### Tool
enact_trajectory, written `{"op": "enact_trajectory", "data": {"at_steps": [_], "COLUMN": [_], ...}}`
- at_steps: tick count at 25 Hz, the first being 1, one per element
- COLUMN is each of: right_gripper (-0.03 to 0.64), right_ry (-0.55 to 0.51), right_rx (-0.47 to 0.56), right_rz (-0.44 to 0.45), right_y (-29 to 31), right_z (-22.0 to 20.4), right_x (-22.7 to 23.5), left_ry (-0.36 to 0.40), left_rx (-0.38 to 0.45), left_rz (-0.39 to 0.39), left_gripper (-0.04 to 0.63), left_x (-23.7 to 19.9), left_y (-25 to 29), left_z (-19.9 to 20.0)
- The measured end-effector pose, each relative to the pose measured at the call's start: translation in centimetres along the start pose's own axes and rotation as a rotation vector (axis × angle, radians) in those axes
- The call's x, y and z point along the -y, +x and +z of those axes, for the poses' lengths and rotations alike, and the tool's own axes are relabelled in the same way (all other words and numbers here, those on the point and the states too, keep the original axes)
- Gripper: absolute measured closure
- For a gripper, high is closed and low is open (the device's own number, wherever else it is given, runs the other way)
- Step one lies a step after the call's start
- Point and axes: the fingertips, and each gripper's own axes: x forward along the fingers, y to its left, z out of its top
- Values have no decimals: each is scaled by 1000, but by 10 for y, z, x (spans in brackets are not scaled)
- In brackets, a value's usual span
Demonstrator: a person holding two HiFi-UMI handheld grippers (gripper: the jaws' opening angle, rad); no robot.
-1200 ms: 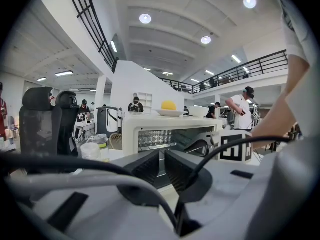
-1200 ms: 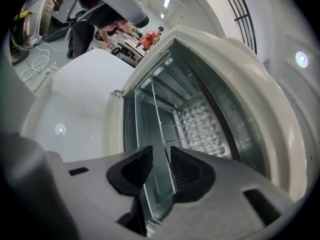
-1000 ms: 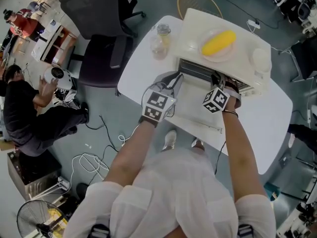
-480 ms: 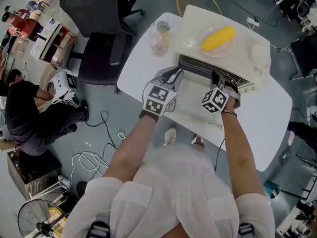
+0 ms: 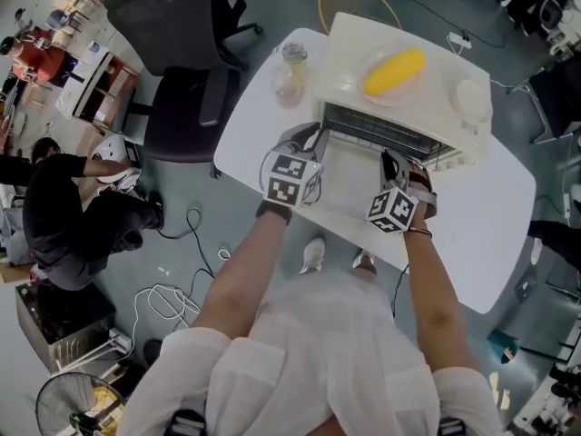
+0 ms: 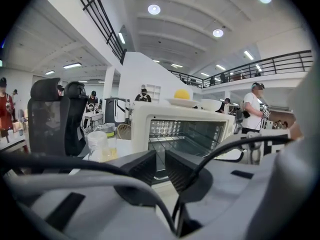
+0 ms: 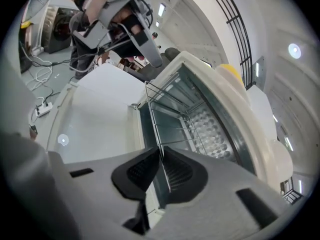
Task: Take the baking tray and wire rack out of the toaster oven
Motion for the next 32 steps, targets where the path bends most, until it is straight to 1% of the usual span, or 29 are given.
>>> {"op": "enact_trajectory", "data": {"at_steps": [2,3,6,7,11,14,15,16,17,18,24,29,32], "right_gripper": [589,588,586,586,586,586,586,586,586,586,586,588,588], "right_ry": [12,21,43,45,48,42,38,34,31,29,27,17,17], "right_rx": [9,13,18,18,24,31,33,36,39,41,54,59,64], "right_rz": [5,6,6,6,4,7,8,8,7,4,15,35,29], "right_y": [-8,-11,-16,-18,-22,-28,-30,-32,-33,-33,-43,-51,-50], "right_z": [0,2,3,3,5,5,5,5,5,5,3,3,4], "right_x": [-4,-5,-10,-12,-17,-23,-25,-27,-28,-29,-37,-50,-47], "left_ry": [-3,8,77,86,52,37,34,32,33,35,42,28,38], "left_rx": [-13,-21,-52,-62,-125,-195,-220,-244,-265,-280,-345,-402,-432], "left_rz": [13,19,50,56,54,48,50,59,70,82,138,153,166], "left_gripper": [568,568,568,568,567,565,554,512,489,483,483,486,493], "left_x": [2,3,6,8,16,24,25,24,22,19,12,9,3], "left_y": [2,3,8,10,18,23,25,26,28,30,36,40,48], "left_z": [-1,-2,-3,-2,2,-1,-3,-6,-9,-11,-21,-33,-35]}}
